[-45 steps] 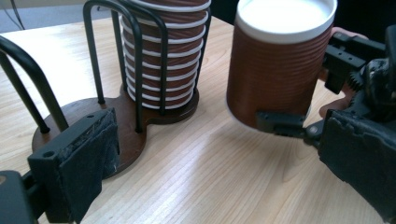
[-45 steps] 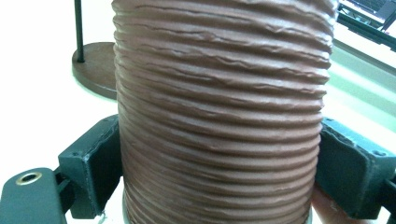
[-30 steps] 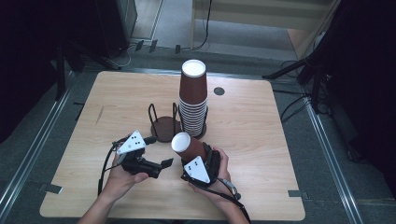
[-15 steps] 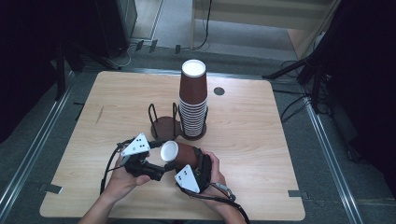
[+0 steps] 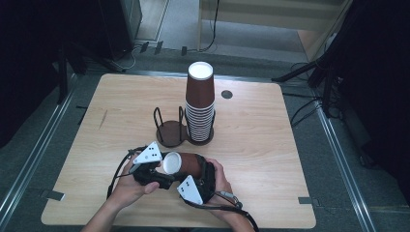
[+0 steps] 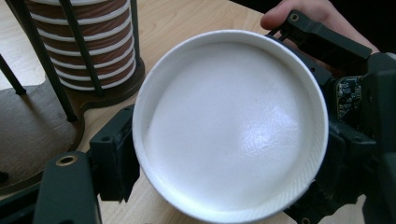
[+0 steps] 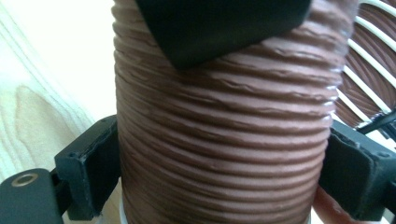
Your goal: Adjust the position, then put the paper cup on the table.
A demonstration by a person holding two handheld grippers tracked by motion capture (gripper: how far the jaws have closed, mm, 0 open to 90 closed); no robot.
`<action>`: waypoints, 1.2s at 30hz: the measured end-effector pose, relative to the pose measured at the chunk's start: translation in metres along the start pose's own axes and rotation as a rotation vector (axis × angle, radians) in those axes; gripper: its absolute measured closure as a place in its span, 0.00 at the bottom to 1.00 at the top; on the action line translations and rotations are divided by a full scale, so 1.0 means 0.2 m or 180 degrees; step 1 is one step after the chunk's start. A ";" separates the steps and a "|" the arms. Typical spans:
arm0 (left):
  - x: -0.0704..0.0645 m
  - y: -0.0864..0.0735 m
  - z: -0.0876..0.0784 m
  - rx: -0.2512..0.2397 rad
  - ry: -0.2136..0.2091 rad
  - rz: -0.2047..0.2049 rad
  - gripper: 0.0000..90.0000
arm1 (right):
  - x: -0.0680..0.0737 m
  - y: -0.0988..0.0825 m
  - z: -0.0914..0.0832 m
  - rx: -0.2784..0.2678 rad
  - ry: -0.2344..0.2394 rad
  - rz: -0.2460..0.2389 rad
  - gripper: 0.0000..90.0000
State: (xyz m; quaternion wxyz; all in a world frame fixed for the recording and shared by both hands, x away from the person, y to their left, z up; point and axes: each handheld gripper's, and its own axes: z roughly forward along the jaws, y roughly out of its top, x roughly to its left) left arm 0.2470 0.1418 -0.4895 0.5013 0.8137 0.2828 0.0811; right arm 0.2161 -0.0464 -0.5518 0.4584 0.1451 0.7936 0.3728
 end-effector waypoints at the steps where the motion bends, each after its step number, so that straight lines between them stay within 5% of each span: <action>1: 0.00 0.00 0.00 0.0000 0.0000 0.0000 0.25 | 0.00 0.00 0.00 0.0000 0.0000 0.0000 0.10; 7: 0.00 0.00 -0.01 -0.0088 -0.0016 -0.0059 0.26 | -0.01 0.02 -0.01 -0.0002 0.0016 -0.0012 0.09; 12: 0.00 0.00 -0.01 -0.0137 0.0240 -0.0059 0.26 | -0.04 0.03 -0.03 -0.0025 0.0031 -0.0037 0.03; 17: 0.02 0.01 -0.04 -0.0312 0.0216 -0.0119 0.26 | -0.05 0.05 -0.04 -0.0072 0.0047 0.0007 0.01; 26: 0.03 0.03 -0.07 -0.0598 0.0252 -0.0206 0.26 | -0.10 0.07 -0.10 -0.0137 0.0099 0.0202 0.00; 36: 0.02 0.09 -0.03 -0.0805 0.0323 -0.0238 0.26 | -0.22 0.03 -0.19 -0.0121 -0.0278 0.0706 0.05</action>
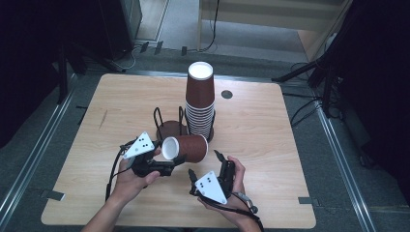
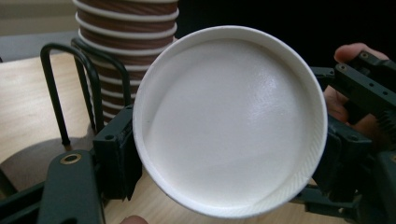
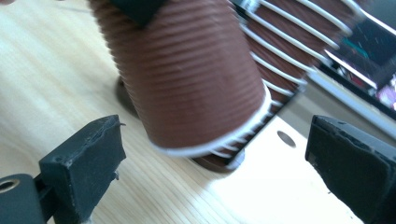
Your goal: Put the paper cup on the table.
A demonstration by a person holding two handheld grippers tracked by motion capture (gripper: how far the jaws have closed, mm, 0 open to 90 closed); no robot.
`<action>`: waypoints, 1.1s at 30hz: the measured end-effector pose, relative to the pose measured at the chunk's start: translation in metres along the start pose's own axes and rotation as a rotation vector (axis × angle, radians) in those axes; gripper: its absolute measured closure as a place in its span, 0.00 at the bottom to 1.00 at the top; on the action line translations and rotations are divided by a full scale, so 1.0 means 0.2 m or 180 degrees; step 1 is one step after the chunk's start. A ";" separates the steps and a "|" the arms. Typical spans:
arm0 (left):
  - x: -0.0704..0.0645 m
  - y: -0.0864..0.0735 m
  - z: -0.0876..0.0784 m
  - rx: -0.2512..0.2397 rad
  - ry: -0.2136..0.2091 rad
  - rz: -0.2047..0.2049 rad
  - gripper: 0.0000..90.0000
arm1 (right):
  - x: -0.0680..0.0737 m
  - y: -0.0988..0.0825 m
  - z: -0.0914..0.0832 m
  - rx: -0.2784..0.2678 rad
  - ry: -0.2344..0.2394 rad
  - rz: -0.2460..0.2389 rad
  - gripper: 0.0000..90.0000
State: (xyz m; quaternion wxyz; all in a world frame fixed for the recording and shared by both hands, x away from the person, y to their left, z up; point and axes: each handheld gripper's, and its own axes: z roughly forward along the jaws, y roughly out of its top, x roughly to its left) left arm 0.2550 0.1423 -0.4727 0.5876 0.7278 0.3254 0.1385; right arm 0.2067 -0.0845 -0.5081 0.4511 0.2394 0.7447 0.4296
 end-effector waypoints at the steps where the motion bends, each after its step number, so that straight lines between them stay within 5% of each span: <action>1: 0.00 0.01 0.01 -0.0009 0.0005 0.0019 0.26 | -0.02 0.00 -0.01 0.0019 -0.0035 0.0081 0.05; 6: -0.03 0.02 0.06 -0.0074 -0.0015 0.0025 0.27 | -0.09 -0.03 -0.04 0.0170 -0.0390 0.0361 0.11; 7: -0.03 0.03 0.07 -0.0083 -0.0034 0.0026 0.27 | -0.12 -0.04 -0.05 0.0194 -0.0432 0.0520 0.13; 10: -0.05 0.04 0.09 -0.0149 -0.0042 0.0046 0.27 | -0.14 -0.05 -0.08 0.0185 -0.0429 0.0698 0.14; 11: -0.06 0.05 0.10 -0.0181 -0.0056 0.0037 0.27 | -0.18 -0.05 -0.10 0.0156 -0.0398 0.0940 0.14; 12: -0.06 0.05 0.11 -0.0208 -0.0060 0.0054 0.27 | -0.18 -0.05 -0.10 0.0156 -0.0398 0.0940 0.14; 14: -0.07 0.05 0.13 -0.0268 -0.0047 0.0054 0.27 | -0.21 -0.05 -0.11 0.0181 -0.0461 0.1174 0.15; 15: -0.06 0.04 0.14 -0.0311 -0.0033 0.0048 0.27 | -0.23 -0.04 -0.13 0.0202 -0.0523 0.1333 0.14; 19: -0.07 0.01 0.17 -0.0491 -0.0049 0.0014 0.27 | -0.25 -0.03 -0.15 0.0221 -0.0602 0.1572 0.04; 21: -0.08 0.01 0.18 -0.0543 -0.0083 0.0017 0.27 | -0.27 -0.02 -0.16 0.0225 -0.0578 0.1913 0.04; 22: -0.08 0.01 0.18 -0.0543 -0.0083 0.0017 0.27 | -0.27 -0.02 -0.16 0.0225 -0.0578 0.1913 0.04; 23: -0.08 0.01 0.18 -0.0556 -0.0111 0.0002 0.27 | -0.28 -0.02 -0.16 0.0235 -0.0570 0.2140 0.04; 24: -0.09 0.01 0.18 -0.0551 -0.0122 0.0023 0.27 | -0.28 -0.02 -0.16 0.0235 -0.0570 0.2140 0.04; 29: -0.11 -0.01 0.18 -0.0585 -0.0169 0.0017 0.27 | -0.29 0.00 -0.18 0.0223 -0.0606 0.2759 0.04; 33: -0.12 -0.02 0.19 -0.0588 -0.0182 0.0048 0.27 | -0.30 0.02 -0.21 0.0197 -0.0625 0.3061 0.04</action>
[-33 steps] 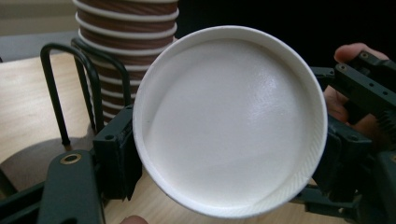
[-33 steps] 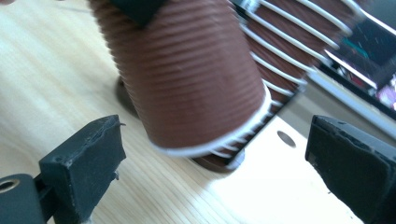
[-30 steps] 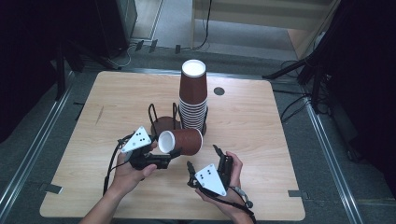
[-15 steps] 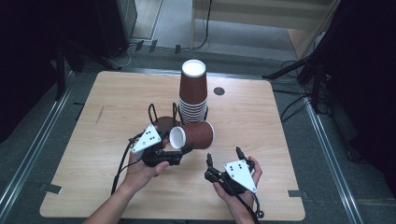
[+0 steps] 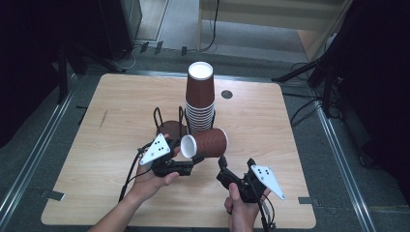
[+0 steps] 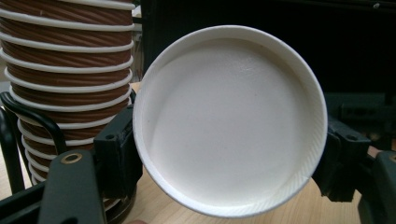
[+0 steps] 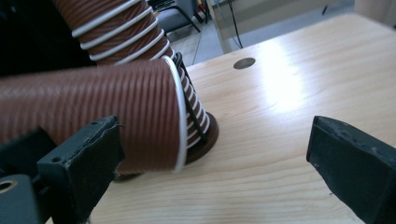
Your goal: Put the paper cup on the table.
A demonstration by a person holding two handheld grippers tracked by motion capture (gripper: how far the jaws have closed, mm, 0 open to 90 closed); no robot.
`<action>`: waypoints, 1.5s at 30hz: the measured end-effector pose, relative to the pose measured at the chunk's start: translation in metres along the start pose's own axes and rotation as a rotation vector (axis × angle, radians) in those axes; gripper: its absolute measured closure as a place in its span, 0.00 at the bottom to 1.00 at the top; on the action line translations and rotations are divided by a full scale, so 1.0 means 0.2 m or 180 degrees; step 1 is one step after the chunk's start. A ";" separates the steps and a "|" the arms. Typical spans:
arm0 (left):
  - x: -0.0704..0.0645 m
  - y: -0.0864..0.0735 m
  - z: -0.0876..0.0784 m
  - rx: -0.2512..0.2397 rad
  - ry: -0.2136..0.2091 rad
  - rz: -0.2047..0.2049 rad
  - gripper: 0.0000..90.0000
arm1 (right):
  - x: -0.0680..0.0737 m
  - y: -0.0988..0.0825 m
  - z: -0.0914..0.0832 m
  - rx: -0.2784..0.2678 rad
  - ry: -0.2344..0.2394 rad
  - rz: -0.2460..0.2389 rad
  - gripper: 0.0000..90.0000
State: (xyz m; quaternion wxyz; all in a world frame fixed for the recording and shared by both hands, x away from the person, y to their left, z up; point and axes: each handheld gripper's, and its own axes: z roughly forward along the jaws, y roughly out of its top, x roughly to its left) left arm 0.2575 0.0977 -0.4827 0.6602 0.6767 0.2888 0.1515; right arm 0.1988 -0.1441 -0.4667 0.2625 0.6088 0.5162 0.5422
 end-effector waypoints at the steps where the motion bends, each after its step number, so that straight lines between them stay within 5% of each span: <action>1: 0.00 -0.01 0.00 -0.0010 0.0004 -0.0012 0.27 | 0.00 0.01 0.00 0.0015 0.0026 0.0095 0.04; 5: -0.02 -0.03 0.03 -0.0071 0.0051 0.0018 0.27 | 0.00 0.02 -0.01 0.0090 0.0074 0.0498 0.03; 6: -0.03 -0.04 0.06 -0.0082 0.0065 0.0053 0.27 | -0.01 0.03 -0.02 0.0147 0.0057 0.0702 0.03; 10: -0.04 -0.05 0.08 -0.0127 0.0077 0.0090 0.27 | -0.04 0.02 -0.01 0.0228 0.0049 0.0967 0.03; 15: -0.06 -0.07 0.11 -0.0120 0.0023 0.0103 0.27 | -0.10 0.03 0.00 0.0451 0.0188 0.1630 0.03; 17: -0.06 -0.08 0.12 -0.0118 0.0011 0.0098 0.27 | -0.12 0.03 0.01 0.0540 0.0213 0.2008 0.03; 18: -0.07 -0.08 0.13 -0.0123 0.0006 0.0105 0.27 | -0.12 0.03 0.01 0.0540 0.0213 0.2008 0.03; 24: -0.09 -0.10 0.15 -0.0142 0.0018 0.0144 0.27 | -0.12 -0.01 0.05 0.0661 0.0506 0.2740 0.02; 37: -0.12 -0.14 0.16 -0.0181 -0.0044 0.0297 0.27 | -0.12 0.01 0.12 0.0781 0.0643 0.3563 0.02; 45: -0.13 -0.15 0.17 -0.0182 -0.0092 0.0325 0.27 | -0.14 -0.02 0.19 0.0857 0.0685 0.3862 0.01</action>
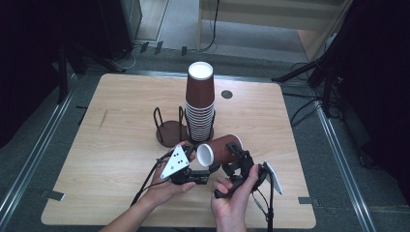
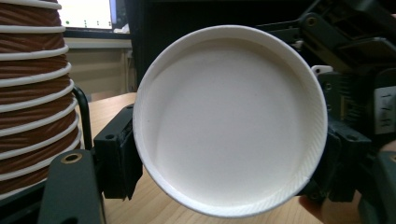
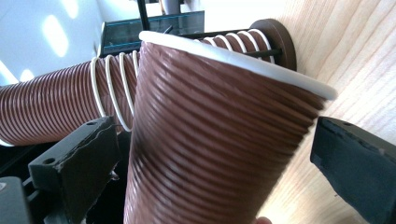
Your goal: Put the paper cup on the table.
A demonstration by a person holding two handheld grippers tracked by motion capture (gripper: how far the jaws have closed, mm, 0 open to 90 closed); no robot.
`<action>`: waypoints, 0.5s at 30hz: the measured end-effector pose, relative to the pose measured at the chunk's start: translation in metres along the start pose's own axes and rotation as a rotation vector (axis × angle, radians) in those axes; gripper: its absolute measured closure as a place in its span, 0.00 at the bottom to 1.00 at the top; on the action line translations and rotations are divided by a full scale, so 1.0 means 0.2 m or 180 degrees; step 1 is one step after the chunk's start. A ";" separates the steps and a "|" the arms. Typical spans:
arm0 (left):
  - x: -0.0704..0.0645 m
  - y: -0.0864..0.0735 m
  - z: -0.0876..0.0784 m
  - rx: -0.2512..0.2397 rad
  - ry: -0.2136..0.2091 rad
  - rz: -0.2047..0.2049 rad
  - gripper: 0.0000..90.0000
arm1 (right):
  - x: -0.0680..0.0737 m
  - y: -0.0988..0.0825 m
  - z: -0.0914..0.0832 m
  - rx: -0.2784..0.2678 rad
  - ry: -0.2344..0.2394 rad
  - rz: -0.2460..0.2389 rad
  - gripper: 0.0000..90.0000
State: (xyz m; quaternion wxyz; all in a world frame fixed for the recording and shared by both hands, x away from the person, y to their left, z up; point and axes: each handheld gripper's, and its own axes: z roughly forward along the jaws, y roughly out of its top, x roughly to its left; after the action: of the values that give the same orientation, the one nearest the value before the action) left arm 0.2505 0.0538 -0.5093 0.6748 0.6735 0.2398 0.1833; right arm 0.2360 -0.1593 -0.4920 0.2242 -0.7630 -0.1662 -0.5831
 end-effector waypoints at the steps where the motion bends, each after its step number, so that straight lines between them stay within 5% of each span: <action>1: 0.00 0.00 0.00 0.0002 -0.0005 0.0005 0.27 | 0.00 0.00 0.01 0.0001 -0.0004 0.0005 0.01; 15: -0.01 0.00 0.00 0.0013 -0.0063 0.0106 0.27 | -0.06 0.06 0.07 0.0172 0.0138 0.0287 0.03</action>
State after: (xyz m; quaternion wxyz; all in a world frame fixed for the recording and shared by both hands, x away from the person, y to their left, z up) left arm 0.2480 0.0532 -0.5094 0.6725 0.6806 0.2223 0.1874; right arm 0.2497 -0.1622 -0.5074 0.2742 -0.7506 -0.1424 -0.5840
